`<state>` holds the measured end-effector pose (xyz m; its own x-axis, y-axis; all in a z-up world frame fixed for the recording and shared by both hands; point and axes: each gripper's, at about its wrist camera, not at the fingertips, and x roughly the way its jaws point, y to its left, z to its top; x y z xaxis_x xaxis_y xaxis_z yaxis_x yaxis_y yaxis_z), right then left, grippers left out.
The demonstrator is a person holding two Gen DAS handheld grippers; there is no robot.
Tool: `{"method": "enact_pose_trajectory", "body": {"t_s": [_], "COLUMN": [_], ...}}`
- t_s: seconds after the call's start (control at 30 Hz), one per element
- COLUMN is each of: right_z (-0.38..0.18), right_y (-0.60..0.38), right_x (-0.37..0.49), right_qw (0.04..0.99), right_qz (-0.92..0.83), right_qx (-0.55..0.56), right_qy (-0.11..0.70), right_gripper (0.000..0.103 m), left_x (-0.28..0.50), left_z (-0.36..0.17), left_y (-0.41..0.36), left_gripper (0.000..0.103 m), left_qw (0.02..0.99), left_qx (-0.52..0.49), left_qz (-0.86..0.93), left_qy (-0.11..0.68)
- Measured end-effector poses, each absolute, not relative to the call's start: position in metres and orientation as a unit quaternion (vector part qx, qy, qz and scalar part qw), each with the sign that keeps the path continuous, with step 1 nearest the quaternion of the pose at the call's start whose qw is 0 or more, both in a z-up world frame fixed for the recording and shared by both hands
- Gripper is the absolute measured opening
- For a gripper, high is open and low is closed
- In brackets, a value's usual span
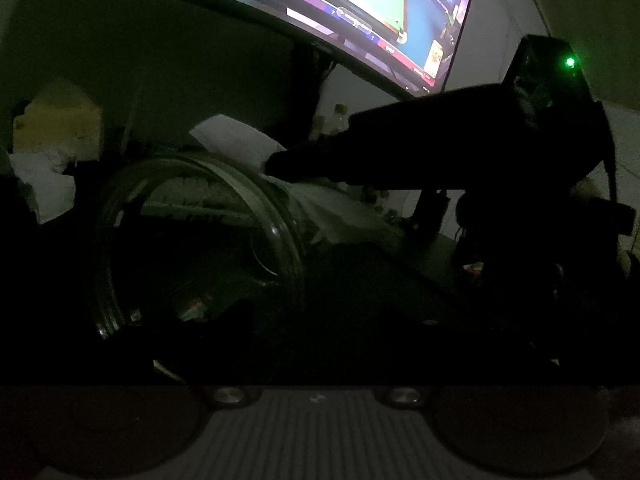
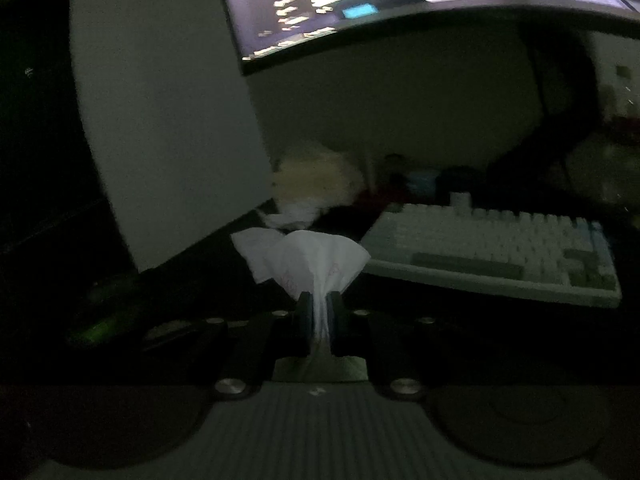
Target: Clean container
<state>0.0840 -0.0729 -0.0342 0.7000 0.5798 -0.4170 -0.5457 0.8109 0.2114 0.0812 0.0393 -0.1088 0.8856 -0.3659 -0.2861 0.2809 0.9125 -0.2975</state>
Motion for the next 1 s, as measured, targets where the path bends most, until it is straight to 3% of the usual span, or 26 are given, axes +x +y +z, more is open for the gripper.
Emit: {"method": "enact_pose_trajectory", "body": {"t_s": [0.2, 0.43, 1.0], "right_z": [-0.031, -0.036, -0.033], "right_y": [-0.056, -0.071, -0.064], "right_x": [0.064, 0.088, 0.069], "right_qw": [0.887, 0.924, 0.908], "right_qz": [0.401, 0.297, 0.353], "right_qx": [0.019, 0.035, 0.020], "right_qy": [0.227, 0.238, 0.226], "right_gripper": [0.010, 0.010, 0.010], "left_x": [0.082, 0.082, 0.080], "left_z": [-0.108, -0.108, -0.110], "left_y": [0.037, 0.036, 0.035], "left_gripper": [0.066, 0.066, 0.066], "left_qw": [0.963, 0.962, 0.962], "left_qx": [-0.124, -0.126, -0.124], "left_qz": [-0.168, -0.170, -0.173], "left_qy": [0.170, 0.171, 0.169]}}
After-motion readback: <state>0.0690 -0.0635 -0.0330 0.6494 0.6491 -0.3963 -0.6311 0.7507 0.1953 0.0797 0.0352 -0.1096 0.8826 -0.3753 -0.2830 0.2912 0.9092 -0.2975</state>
